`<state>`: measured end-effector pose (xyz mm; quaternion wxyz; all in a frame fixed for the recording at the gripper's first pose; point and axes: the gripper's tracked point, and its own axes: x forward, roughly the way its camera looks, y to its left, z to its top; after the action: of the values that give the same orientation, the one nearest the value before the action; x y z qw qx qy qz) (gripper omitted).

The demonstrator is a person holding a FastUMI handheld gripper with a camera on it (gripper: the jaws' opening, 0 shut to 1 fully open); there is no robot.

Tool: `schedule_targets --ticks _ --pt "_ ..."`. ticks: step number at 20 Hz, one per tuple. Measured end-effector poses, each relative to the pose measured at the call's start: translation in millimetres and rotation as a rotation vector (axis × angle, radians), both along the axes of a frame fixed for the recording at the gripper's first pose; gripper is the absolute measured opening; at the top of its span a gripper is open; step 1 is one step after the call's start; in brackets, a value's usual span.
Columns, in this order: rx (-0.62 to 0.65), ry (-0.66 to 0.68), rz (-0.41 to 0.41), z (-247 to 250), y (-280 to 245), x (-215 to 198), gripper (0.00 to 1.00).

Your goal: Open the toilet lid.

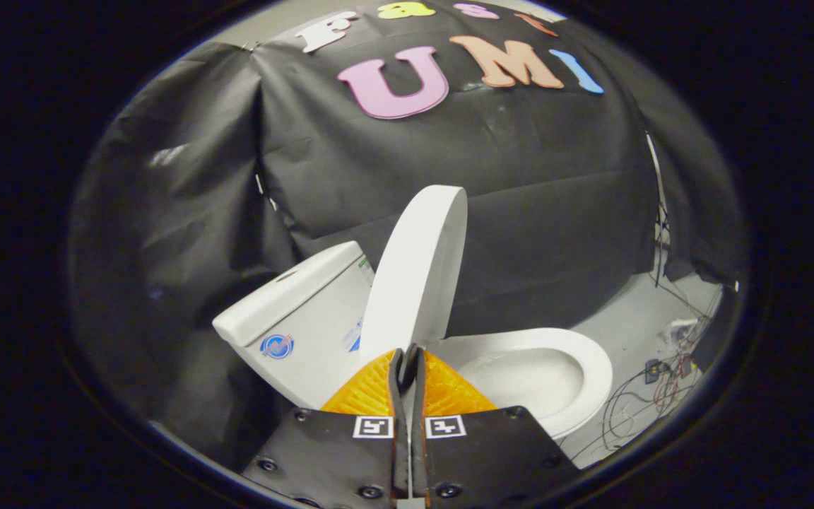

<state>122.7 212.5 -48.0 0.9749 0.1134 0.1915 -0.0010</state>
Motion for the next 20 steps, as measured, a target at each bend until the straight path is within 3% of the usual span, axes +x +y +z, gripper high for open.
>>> schedule_targets --ticks 14,20 --pt "-0.027 -0.003 -0.028 5.9 16.1 6.5 0.02" --pt "-0.047 -0.003 0.01 10.1 29.2 13.3 0.02"
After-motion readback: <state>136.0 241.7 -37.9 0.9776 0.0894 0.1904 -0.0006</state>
